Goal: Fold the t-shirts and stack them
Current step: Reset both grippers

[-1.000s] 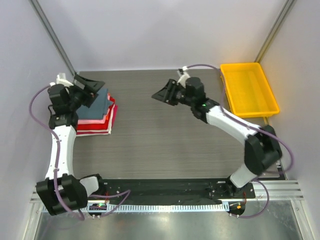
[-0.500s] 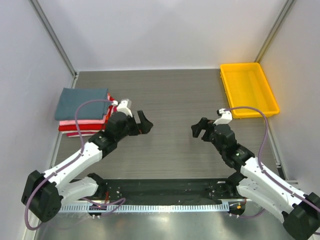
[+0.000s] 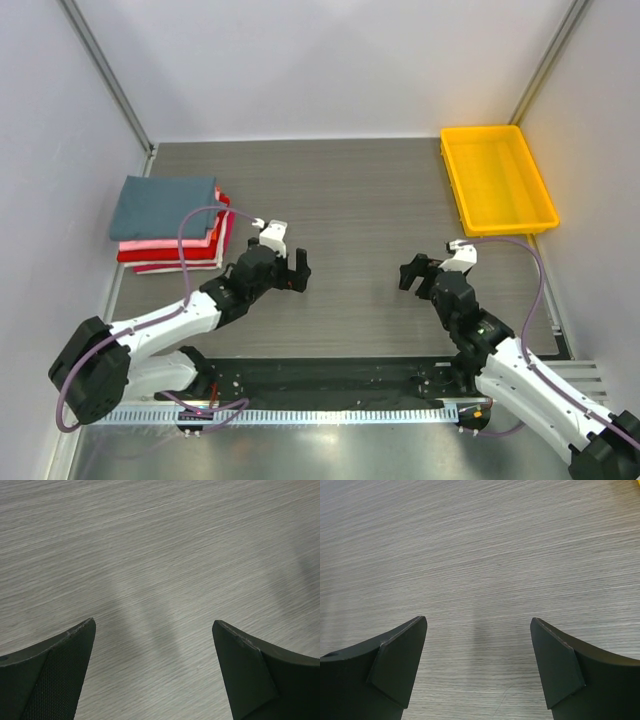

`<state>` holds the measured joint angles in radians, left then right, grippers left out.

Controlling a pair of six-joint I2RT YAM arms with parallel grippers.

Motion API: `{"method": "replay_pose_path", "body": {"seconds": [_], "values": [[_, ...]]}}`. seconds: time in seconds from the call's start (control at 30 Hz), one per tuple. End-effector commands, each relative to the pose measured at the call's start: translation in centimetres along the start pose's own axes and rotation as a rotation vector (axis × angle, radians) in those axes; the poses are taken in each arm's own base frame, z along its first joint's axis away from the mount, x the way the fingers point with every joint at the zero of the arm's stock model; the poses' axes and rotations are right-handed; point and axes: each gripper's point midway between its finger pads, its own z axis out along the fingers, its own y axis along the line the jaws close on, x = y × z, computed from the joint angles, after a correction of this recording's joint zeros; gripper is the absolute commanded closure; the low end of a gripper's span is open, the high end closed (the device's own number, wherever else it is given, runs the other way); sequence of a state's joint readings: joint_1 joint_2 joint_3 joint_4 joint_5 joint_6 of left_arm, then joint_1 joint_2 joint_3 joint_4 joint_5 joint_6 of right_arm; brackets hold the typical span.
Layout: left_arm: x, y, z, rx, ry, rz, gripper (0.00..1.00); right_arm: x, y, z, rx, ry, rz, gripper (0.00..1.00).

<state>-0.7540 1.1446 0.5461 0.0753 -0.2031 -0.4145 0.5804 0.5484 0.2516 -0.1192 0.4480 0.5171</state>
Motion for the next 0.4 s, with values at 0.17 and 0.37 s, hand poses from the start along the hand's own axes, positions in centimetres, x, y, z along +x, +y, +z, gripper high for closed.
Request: {"method": "replay_pose_path", "body": {"seconds": [0.17, 0.37], "values": [[-2.5, 1.4, -0.6, -0.051, -0.171, 0.055, 0.00, -1.9, 0.2, 0.2, 0.010, -0.084, 0.050, 0.10], [-2.4, 1.7, -0.4, -0.068, -0.161, 0.056, 0.00, -2.0, 0.1, 0.1, 0.013, -0.091, 0.059, 0.10]]}}
